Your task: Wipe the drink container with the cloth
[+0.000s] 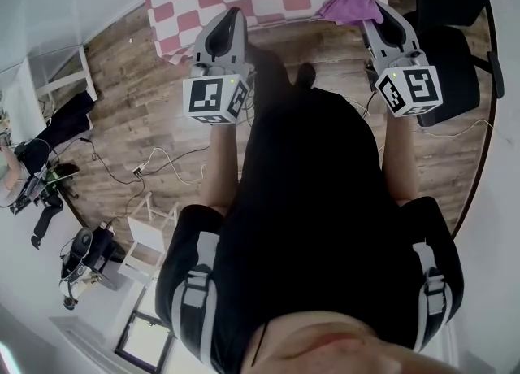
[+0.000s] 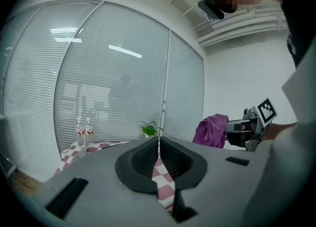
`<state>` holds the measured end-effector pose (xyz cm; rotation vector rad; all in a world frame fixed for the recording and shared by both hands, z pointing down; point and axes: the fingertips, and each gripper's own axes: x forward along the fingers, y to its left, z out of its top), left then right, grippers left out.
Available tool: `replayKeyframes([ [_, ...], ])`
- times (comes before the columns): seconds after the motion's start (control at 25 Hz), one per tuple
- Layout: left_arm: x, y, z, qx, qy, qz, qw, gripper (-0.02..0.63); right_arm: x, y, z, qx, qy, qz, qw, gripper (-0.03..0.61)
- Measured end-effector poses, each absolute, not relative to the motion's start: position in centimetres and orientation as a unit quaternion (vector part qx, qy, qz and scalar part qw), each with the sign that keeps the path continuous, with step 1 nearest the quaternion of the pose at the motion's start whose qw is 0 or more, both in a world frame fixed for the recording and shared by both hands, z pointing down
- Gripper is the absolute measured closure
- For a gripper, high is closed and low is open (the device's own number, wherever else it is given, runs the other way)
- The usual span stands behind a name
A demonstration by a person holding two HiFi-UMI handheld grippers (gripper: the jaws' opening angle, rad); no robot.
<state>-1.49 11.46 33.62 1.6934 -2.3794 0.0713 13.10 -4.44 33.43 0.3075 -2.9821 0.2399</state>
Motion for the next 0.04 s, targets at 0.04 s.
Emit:
replayKeyframes([
  [0.04,-1.69,11.46,33.63,0.575,-0.81,0.025,0.109,0.574,12.97,-4.41,33.43,0.101,-0.99,0.078,0.067,0.494],
])
